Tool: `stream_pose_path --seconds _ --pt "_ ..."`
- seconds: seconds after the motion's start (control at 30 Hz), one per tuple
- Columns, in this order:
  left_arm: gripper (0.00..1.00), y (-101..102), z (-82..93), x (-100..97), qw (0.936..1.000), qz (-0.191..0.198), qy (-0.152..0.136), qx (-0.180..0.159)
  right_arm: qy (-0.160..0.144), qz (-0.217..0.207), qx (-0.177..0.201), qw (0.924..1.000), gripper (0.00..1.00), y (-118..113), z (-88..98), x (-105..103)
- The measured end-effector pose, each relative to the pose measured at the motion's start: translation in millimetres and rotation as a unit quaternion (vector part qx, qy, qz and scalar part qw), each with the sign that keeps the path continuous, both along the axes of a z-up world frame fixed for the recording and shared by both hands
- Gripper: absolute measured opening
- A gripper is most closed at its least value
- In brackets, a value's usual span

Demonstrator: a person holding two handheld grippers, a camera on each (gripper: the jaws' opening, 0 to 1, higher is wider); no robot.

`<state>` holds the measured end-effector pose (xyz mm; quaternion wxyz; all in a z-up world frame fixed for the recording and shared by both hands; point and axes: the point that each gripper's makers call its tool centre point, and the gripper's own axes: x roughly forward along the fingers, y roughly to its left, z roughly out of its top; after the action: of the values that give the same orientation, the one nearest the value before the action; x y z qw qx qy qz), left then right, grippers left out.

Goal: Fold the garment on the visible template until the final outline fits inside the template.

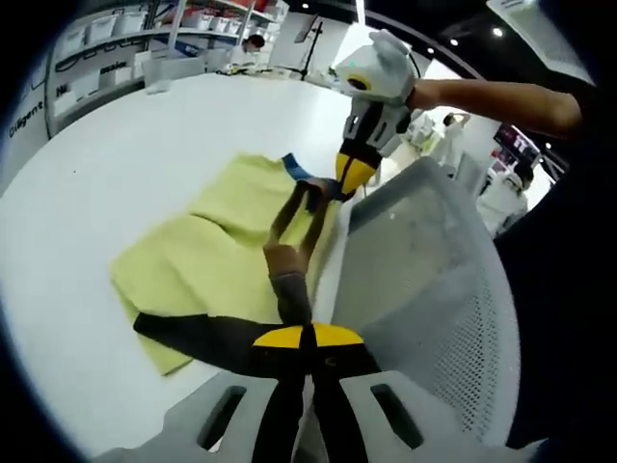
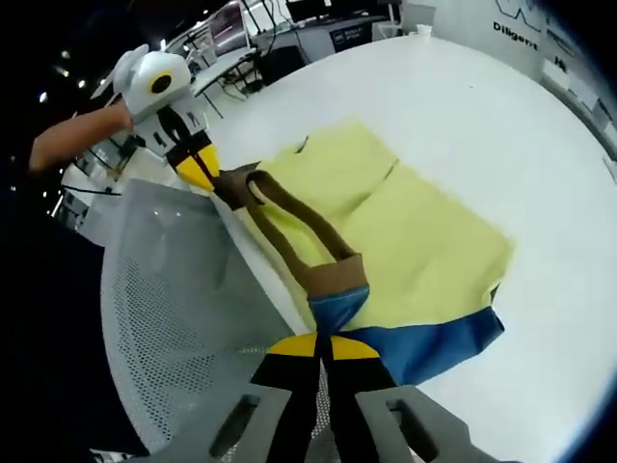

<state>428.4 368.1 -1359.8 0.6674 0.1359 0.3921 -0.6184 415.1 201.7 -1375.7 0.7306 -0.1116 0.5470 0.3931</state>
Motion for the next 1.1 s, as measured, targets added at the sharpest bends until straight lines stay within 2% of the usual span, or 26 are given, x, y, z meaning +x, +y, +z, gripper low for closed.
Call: stream_pose_path --seconds 0.13,0.33,0.4,0.63,0.8,1.1 --pt "0.0 -1.3 9.4 8.0 0.9998 0.016 0.005 -0.013 -0.006 0.006 0.012 0.9999 0.0 1.3 14.2 6.5" --pt "0.0 -4.2 27.0 24.5 0.9992 0.032 -0.013 -0.021 -0.023 0.039 0.018 0.9988 0.0 -4.8 34.3 18.7" --pt "0.0 -6.0 32.6 30.0 0.9987 0.039 -0.016 -0.027 -0.038 0.06 0.018 0.9973 0.0 -8.4 42.9 24.9" --pt "0.0 -6.7 43.8 53.7 0.9962 0.075 -0.03 -0.032 -0.068 0.083 0.023 0.994 0.0 -17.0 58.0 44.9" --pt "0.0 -13.4 56.1 67.9 0.9949 0.087 -0.034 -0.037 -0.088 0.081 0.023 0.9926 0.0 -21.7 72.8 61.6" --pt "0.0 -29.7 79.9 99.1 0.9914 0.098 -0.067 -0.053 -0.13 0.092 0.022 0.987 0.0 -29.5 93.4 87.0"
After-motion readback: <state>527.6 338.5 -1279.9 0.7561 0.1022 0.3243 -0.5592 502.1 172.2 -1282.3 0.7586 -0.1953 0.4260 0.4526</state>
